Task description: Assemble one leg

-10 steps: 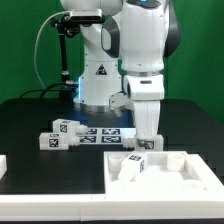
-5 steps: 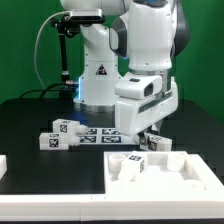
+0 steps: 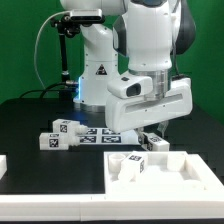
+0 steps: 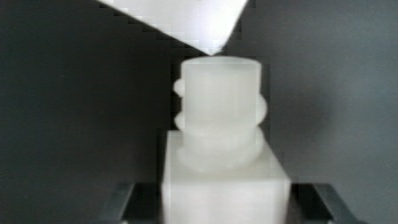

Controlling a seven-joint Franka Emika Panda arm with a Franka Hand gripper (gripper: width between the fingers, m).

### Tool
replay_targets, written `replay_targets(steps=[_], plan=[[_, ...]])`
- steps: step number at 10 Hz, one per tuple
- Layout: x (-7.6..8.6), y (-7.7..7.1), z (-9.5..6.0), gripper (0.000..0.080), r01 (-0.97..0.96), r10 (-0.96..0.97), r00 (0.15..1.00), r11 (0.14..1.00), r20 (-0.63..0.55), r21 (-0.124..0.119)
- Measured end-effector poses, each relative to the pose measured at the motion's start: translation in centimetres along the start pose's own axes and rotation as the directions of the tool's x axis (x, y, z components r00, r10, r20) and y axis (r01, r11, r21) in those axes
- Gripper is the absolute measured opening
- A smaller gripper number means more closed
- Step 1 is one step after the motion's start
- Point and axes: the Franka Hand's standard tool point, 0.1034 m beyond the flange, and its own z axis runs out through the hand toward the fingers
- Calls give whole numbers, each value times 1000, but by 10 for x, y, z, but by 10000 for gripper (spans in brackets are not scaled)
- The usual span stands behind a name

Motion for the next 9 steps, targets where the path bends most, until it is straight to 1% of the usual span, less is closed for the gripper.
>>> replay_targets(steps=[1,2,3,4,6,7,8,9], plan=[[-7,-11,1,285,-120,120,993,993,9,0],[-13,-21,4,285,-127,127,992,992,3,1],[-12,-29,7,285,-228,228,974,974,1,8],[-10,-25,7,285,-248,248,969,968,-2,20],[-10,-27,7,285,-243,243,970,970,-19,17],[-10,-27,7,356,-243,243,970,970,-19,17],[-10,-27,7,356,-243,243,970,970,-19,17],[-10,-27,7,539,-243,243,970,970,-19,17]])
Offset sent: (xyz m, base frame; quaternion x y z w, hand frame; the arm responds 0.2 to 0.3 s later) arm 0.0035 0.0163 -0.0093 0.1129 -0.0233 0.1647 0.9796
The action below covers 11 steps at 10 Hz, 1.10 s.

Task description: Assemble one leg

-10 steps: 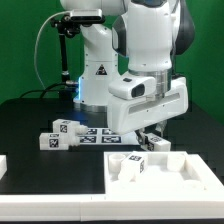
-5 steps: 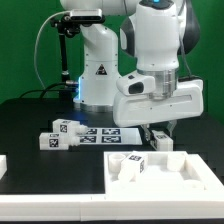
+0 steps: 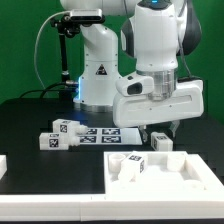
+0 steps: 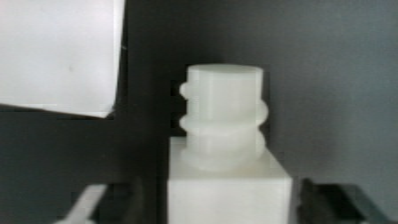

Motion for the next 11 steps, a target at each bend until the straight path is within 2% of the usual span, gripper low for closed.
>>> replay_targets(steps=[1,2,3,5,7,9,11], plan=[[0,0,0,539,0,0,1000,1000,0,0],[-1,0,0,627,0,0,1000,1000,5,0],[-2,-1,1,642,-1,1,999,1000,36,3],[13,2,-8,648,-12,11,996,1000,84,11],[27,9,-21,649,-58,47,961,998,272,32],[38,7,-25,649,-67,42,921,996,387,51],[35,4,-24,649,-77,29,852,995,522,69]])
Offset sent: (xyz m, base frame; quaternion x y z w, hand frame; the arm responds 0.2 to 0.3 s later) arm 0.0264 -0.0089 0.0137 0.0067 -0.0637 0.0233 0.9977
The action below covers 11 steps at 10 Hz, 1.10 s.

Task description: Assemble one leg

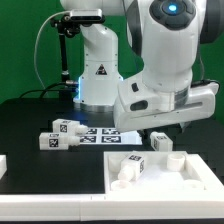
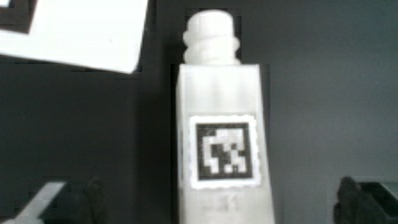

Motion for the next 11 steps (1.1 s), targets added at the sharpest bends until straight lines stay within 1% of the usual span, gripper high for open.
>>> replay_targets(steps=[2,3,4,5,6,9,10,11], plan=[[-1,-1,3,649,2,-4,993,1000,117,15],[-9,4,3,649,11,-12,959,1000,283,4],[8,5,1,649,0,2,945,1000,328,-7],[15,4,-1,649,-4,7,949,1000,316,-10],[14,4,-3,649,-5,8,954,1000,299,-12],[13,3,-2,649,-5,8,954,1000,300,-8],[15,-1,-5,649,-45,50,958,999,281,-24],[18,-7,-6,649,-45,52,965,998,256,-32]])
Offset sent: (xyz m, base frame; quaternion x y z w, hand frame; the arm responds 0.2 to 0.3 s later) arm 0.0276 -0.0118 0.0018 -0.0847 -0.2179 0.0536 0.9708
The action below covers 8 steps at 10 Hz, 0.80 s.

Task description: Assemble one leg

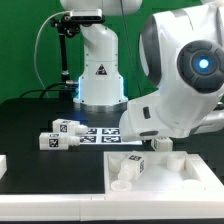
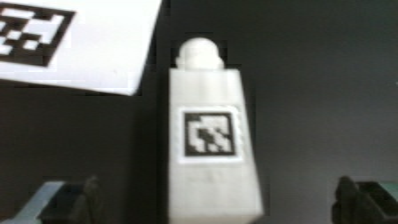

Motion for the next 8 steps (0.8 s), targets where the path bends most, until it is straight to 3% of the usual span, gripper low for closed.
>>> replay_targets(steps=[3,8], plan=[[7,2,12,649,8,-8,1000,1000,0,-20],[6,5,20,627,5,-5,1000,1000,16,-16]])
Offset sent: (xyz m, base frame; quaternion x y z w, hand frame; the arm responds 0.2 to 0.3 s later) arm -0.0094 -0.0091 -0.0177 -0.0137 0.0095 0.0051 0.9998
